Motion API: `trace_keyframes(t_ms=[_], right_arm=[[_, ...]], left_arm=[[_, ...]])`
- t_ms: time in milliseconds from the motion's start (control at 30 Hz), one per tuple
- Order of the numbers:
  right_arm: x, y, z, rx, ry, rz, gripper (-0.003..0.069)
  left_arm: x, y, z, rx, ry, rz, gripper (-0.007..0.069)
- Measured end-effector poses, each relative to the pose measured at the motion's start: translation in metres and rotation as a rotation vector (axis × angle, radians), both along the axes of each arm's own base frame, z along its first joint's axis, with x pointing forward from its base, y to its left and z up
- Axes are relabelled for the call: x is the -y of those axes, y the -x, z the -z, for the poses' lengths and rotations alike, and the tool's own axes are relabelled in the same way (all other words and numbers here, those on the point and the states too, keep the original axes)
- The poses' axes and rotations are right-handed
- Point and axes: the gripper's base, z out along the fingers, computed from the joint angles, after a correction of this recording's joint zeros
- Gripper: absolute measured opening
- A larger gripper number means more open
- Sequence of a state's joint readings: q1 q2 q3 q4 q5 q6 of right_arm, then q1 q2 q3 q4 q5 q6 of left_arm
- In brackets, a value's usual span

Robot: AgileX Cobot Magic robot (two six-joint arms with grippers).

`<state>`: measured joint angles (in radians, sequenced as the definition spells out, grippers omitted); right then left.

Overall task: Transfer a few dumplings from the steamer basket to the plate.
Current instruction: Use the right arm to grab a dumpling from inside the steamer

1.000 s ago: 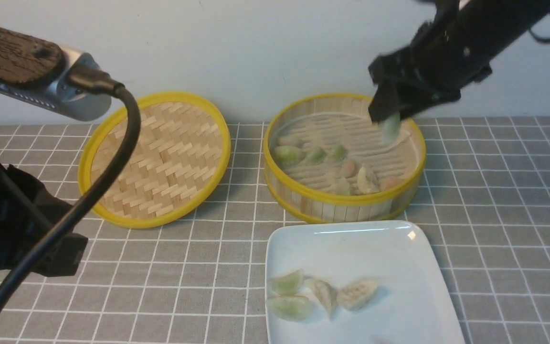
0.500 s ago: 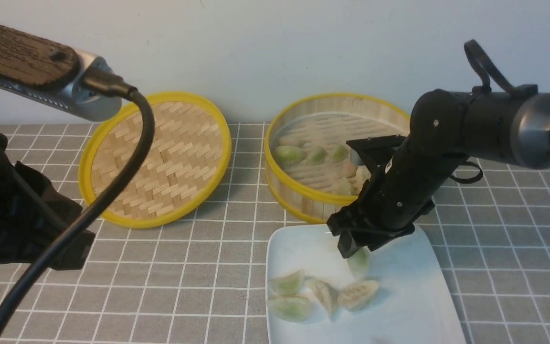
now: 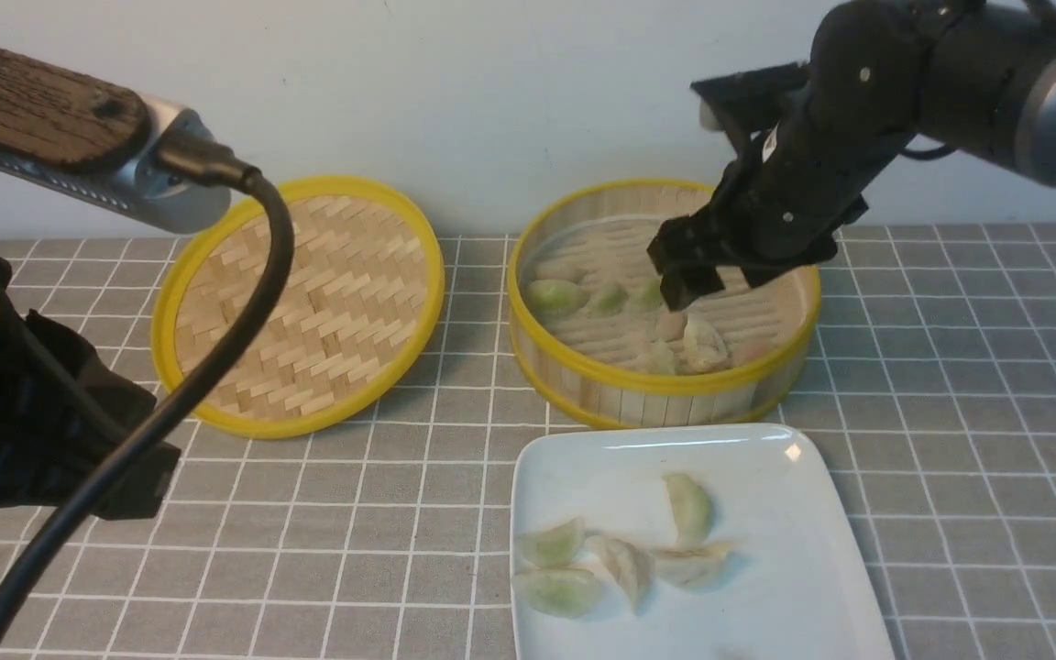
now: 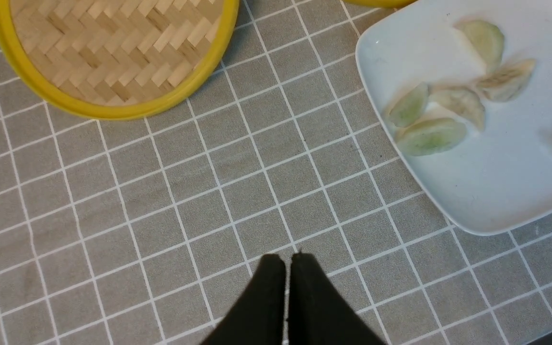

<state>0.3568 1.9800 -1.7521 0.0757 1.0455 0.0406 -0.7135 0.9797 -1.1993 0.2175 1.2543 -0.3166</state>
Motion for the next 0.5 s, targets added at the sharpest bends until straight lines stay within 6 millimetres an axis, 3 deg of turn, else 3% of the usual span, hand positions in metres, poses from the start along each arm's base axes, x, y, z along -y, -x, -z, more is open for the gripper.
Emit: trace_keyframes(t_ms=[67,267,500], right_arm=[[0.007,-0.013,0.006,-0.01,0.004,0.026,0.0545],[0.008,-0.04,0.055,-0.1,0.046,0.045,0.0546],[0.004,-0.05,0.092,-0.158,0.067,0.046,0.0545]], left_arm=[[0.0,0.0,0.0,0.0,0.0,0.0,-0.0005],[0.0,0.0,0.0,0.0,0.0,0.0,-0.0005],[0.0,0.0,0.0,-0.001,0.001,0.0,-0.0005]])
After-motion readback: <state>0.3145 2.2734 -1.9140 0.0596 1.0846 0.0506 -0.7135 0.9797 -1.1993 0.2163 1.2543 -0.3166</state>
